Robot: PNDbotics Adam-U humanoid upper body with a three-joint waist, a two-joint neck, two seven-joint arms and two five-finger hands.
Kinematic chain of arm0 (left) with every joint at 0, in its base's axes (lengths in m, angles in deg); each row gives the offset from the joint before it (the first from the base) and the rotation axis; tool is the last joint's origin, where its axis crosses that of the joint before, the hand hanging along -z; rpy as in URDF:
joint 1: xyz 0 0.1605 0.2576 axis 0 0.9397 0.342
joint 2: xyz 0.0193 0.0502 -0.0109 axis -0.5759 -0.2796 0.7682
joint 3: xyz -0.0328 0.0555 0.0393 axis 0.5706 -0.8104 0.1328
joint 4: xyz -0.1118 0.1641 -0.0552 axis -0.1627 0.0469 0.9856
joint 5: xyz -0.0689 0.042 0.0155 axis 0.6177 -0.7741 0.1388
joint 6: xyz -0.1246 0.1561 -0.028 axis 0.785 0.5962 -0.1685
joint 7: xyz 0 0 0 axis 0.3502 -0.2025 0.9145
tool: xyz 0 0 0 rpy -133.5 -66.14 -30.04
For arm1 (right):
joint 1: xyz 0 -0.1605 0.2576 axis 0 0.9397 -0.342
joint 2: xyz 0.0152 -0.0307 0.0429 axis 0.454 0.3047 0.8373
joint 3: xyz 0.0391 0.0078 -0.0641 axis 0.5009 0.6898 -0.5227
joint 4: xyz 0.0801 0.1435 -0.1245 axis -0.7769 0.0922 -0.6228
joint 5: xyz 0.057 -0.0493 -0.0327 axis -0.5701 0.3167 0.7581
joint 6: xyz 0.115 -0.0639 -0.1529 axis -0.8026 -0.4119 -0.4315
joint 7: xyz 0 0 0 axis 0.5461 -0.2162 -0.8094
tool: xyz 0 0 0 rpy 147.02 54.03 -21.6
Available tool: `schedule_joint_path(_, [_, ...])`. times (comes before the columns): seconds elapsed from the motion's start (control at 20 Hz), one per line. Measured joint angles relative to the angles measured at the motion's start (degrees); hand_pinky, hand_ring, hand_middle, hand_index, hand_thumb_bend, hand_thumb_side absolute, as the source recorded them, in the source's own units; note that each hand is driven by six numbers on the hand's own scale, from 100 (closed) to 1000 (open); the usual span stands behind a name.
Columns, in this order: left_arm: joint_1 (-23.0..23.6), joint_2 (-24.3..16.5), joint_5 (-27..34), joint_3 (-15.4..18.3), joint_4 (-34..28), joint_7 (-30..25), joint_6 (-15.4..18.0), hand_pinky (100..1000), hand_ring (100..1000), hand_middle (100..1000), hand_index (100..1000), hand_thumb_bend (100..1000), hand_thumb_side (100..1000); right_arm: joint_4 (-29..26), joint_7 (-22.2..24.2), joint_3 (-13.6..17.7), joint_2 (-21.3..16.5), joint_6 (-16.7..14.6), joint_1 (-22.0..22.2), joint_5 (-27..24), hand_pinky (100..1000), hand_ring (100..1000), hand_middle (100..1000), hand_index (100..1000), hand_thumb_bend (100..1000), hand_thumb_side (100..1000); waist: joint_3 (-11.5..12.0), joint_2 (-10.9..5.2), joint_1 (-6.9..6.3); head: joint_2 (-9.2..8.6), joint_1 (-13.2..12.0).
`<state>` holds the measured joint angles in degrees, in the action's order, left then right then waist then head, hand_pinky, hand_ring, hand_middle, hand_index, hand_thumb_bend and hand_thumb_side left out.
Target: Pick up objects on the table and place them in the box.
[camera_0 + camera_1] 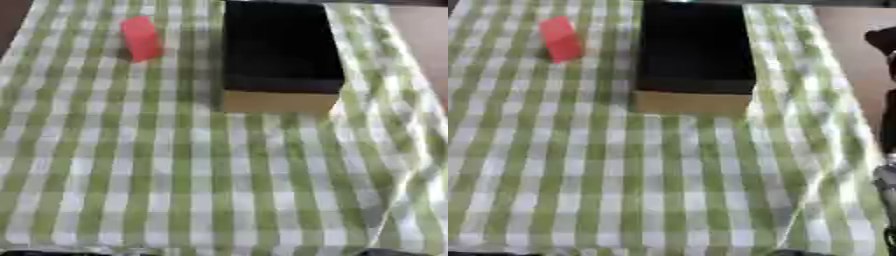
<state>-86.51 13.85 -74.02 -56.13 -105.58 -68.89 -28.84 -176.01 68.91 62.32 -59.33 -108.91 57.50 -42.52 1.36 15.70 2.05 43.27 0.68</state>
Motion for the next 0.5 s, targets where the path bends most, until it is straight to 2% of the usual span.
schedule_joint_path(0.2, [-5.6, -0.9, -2.5, -2.4, 6.0, -4.2, 0.7, 699, 662, 712, 866, 135, 792, 0.0, 0.6, -0.3, -0.4, 0.1, -0.1, -0.3, 818, 704, 614, 818, 100, 868, -0.6, -0.18, -0.14, 0.0, -0.8])
schedule_joint_path(0.5, [-12.5, -0.3, -9.4, -5.5, 15.4, -10.5, 3.7, 700, 673, 722, 874, 135, 800, 0.0, 1.5, -0.8, -0.5, 0.5, -0.5, -0.7, 820, 704, 613, 818, 100, 869, -1.0, -0.18, -0.64, -0.33, -1.9])
